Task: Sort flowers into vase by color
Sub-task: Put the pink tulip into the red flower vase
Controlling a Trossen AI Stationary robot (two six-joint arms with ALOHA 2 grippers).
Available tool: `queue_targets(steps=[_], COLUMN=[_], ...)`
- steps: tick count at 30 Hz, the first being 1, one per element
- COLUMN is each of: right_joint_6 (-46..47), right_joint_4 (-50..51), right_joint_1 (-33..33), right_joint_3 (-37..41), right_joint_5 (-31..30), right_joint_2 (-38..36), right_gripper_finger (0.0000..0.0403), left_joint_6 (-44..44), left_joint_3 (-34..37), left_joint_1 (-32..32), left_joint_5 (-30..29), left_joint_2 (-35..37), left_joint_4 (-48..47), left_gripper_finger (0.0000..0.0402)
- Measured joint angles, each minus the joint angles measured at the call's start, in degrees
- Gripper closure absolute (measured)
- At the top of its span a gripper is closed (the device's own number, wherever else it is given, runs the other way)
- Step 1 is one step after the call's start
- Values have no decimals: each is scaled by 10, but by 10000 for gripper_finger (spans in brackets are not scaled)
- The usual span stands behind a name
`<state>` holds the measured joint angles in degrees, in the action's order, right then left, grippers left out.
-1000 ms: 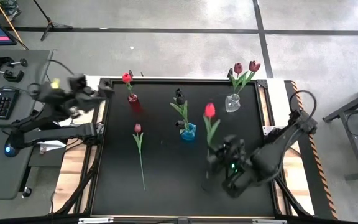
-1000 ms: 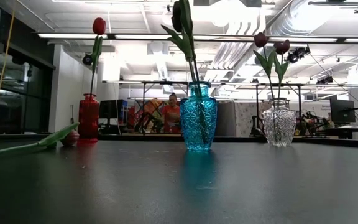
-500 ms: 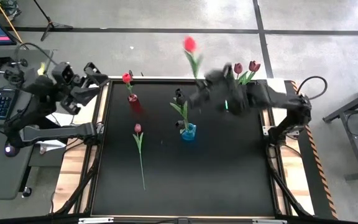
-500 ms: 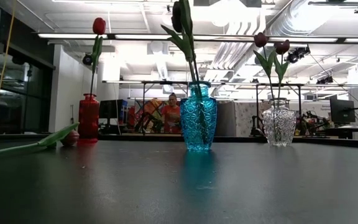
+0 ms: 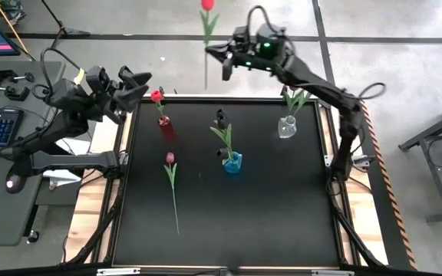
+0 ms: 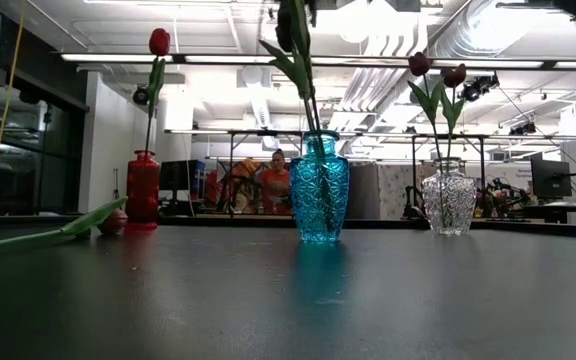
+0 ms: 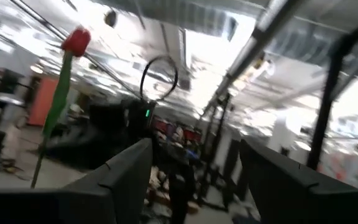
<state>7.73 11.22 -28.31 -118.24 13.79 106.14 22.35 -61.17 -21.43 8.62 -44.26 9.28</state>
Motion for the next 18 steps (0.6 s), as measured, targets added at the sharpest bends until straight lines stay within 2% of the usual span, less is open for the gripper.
queue_targets(steps=[4, 7, 14, 18], right_joint_6=[36, 67, 130, 152], right_joint_4=[-75, -125, -273, -333], right_joint_1=[-11, -3, 21, 31], right_joint_3=[0, 0, 1, 0], right_joint_5=[94, 134, 136, 115], right_joint_2=[65, 113, 204, 244], right_gripper_finger=[403, 403, 403, 403], left_joint_6=[0, -1, -5, -5], left_joint_3=[0, 0, 0, 0], left_joint_1=[0, 0, 0, 0], left_joint_5=[-48, -72, -79, -79], left_joint_2=[-5, -7, -9, -10], left_joint_4=[14, 14, 13, 12], left_gripper_finger=[170, 170, 170, 170])
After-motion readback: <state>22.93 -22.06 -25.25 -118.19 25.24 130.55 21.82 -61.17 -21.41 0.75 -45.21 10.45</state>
